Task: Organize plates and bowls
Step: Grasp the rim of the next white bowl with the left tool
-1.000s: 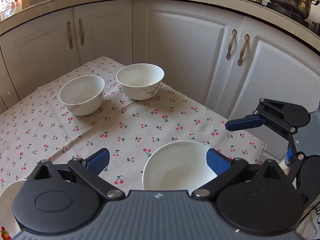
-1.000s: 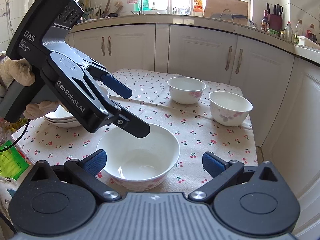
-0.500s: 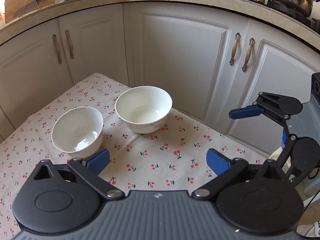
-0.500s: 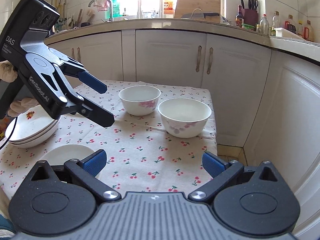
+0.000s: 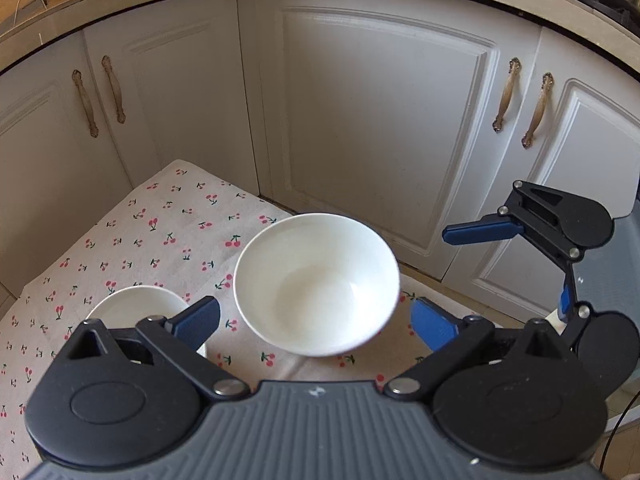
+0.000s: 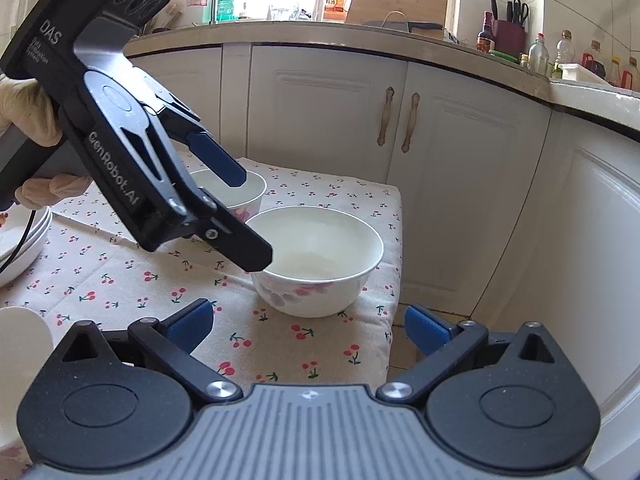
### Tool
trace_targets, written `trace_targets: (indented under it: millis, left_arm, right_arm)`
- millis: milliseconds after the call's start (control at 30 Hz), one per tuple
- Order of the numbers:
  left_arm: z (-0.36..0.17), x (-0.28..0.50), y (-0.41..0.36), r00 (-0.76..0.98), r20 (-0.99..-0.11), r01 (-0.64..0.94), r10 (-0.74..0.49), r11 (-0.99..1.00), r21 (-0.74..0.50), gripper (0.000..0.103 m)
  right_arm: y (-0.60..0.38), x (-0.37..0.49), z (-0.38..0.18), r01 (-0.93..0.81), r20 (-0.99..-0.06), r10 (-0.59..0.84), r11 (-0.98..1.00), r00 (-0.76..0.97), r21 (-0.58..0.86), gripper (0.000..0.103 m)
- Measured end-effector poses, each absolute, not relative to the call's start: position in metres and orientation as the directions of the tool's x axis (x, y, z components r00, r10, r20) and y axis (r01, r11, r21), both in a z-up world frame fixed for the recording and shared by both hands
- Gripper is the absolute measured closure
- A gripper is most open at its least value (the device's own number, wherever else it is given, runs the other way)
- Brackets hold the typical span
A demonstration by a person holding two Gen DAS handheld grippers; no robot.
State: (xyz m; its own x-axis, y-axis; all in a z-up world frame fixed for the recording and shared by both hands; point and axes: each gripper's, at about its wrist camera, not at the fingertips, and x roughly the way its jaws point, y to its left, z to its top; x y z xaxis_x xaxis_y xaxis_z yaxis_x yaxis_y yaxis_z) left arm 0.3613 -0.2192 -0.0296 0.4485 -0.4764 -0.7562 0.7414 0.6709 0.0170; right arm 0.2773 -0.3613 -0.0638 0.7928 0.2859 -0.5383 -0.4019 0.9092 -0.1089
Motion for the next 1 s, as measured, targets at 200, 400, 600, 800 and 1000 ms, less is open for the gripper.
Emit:
trace_targets:
  millis: [200, 400, 600, 800, 1000]
  left_arm:
    - [-0.044, 0.385, -0.227, 0.435, -0.766, 0.732, -0.473, 0.681, -0.004, 0.003]
    - [-0.053, 0.401, -0.232, 0.412, -0.778, 0.729, -0.475, 0.684, -0.032, 0.01]
    - [-0.058, 0.409, -0.233, 0.389, -0.782, 0.725, -0.488, 0.685, -0.067, 0.022]
    - [-0.06, 0.413, -0.23, 0.377, -0.78, 0.722, -0.499, 0.686, -0.089, 0.032]
    - [-0.061, 0.415, -0.229, 0.369, -0.78, 0.725, -0.506, 0.682, -0.1, 0.034]
  right_arm:
    - [-0.359, 0.3, -0.073, -0.41, -0.533, 0.295, 0.906, 0.793, -0.108, 0.0]
    - [-0.349, 0.314, -0.08, -0.432, -0.535, 0.297, 0.89, 0.791, -0.144, 0.001]
    - [-0.347, 0.32, -0.082, -0.437, -0.532, 0.307, 0.889, 0.789, -0.135, 0.011]
    - [-0.346, 0.322, -0.083, -0.432, -0.539, 0.304, 0.893, 0.786, -0.127, 0.017]
    - [-0.346, 0.322, -0.084, -0.43, -0.544, 0.299, 0.894, 0.784, -0.127, 0.017]
